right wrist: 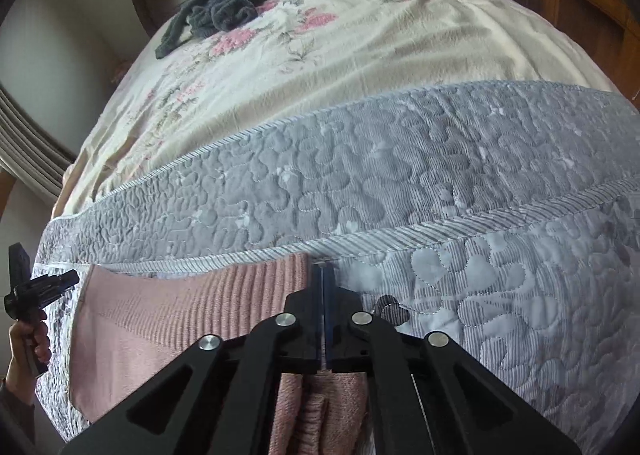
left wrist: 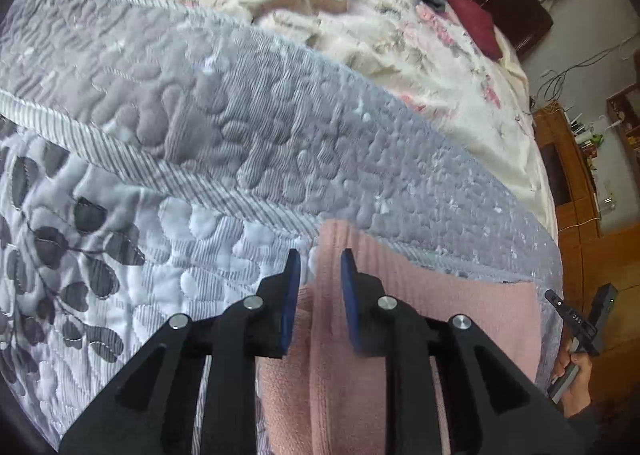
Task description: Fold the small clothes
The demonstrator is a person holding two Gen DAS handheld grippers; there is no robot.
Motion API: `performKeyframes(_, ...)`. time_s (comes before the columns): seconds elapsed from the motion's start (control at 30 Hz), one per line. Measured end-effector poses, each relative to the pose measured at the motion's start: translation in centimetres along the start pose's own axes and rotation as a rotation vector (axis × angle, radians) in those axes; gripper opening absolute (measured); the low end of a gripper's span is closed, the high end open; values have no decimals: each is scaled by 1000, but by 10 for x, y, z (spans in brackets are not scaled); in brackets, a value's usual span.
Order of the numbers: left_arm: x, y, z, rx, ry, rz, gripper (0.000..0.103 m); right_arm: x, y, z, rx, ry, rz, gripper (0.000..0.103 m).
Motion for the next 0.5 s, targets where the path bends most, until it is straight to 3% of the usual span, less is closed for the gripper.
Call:
performKeyframes(0.07,6,6,23,-40,114,-1,20,6,8,-11,-8,-78,-12,4)
performKeyframes(0.13,-10,18,42,-92,165,-71,20,-9,19,-14,-33,-123,-86,5)
performKeyframes(0.23,-45,35,32,-82,69,-189,11,-42,39,2,-87,-110,-194,0)
performKeyframes(0.3,-50,37,15,-18,60,-193,2,-47,40,17,-133,-137,-206,0)
performKeyframes(0.37,-37,35,9,19,80,-157,1,-40,38,19,-155,-143,-202,0)
performKeyframes(0.4,-26,34,11,23,106,-131,3,-32,39,14,-137,-148,-197,4)
performKeyframes(0.5,9,48,39,-3,330,-72,4,-5,58,-11,-106,-282,-236,6)
Point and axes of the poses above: each gripper's, at about its wrist camera, not at the fingertips, and x roughly against the way its jaws point, z to its right, y to its underside, the point moved 5 cm from there along -x, roughly the way its jaws point, and after that the axes turned 13 degrees about -x, right-handed, at the moved point
